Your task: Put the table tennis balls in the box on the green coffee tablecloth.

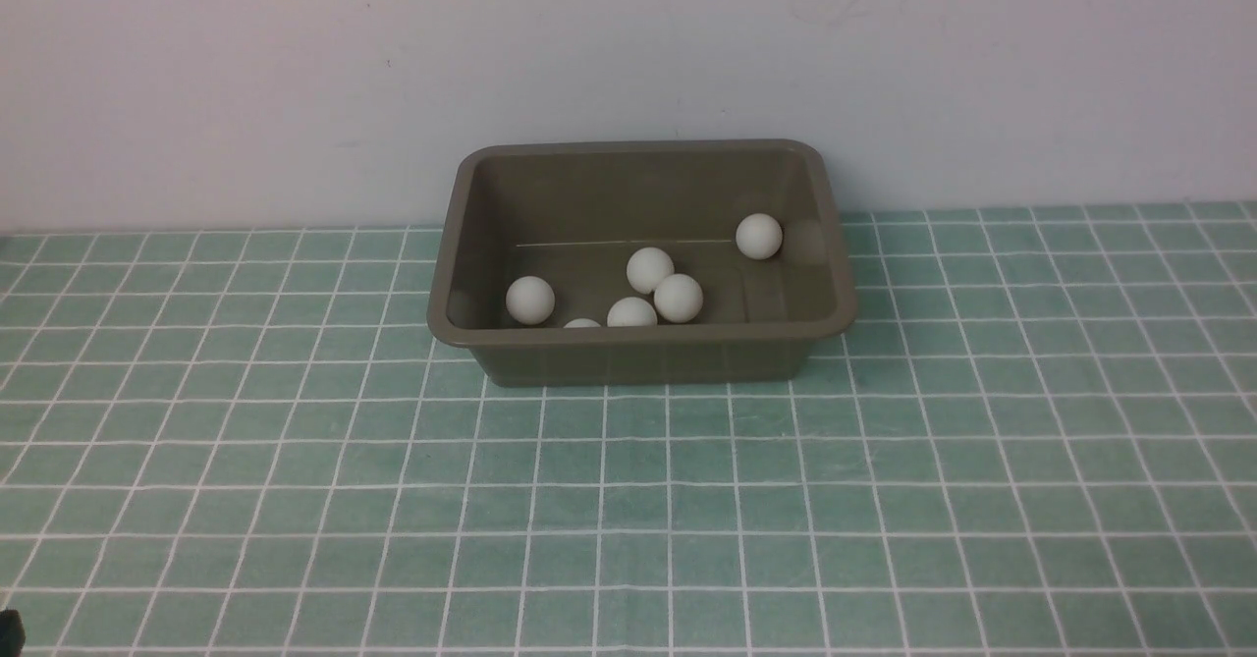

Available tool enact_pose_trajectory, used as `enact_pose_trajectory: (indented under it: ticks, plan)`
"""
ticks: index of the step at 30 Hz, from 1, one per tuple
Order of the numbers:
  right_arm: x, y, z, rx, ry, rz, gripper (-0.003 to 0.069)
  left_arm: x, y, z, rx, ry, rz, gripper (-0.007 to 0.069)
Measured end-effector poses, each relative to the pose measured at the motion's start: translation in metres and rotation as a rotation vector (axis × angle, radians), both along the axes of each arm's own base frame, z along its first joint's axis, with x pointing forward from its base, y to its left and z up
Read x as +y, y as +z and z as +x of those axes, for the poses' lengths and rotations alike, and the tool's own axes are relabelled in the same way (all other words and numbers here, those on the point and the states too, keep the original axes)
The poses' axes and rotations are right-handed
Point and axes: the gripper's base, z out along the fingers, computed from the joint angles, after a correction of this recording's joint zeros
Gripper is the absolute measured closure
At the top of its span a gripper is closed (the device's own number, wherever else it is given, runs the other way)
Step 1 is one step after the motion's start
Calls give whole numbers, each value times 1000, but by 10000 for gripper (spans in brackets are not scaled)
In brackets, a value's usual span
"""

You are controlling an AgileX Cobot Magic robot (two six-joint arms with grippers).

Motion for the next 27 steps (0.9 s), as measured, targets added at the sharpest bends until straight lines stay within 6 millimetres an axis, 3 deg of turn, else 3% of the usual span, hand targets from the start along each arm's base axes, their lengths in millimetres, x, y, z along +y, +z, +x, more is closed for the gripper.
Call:
enact_pose_trajectory:
  ticks: [27]
  plan:
    - [0, 0, 0, 0, 0, 0, 676, 0, -1, 0, 16, 1, -1, 632]
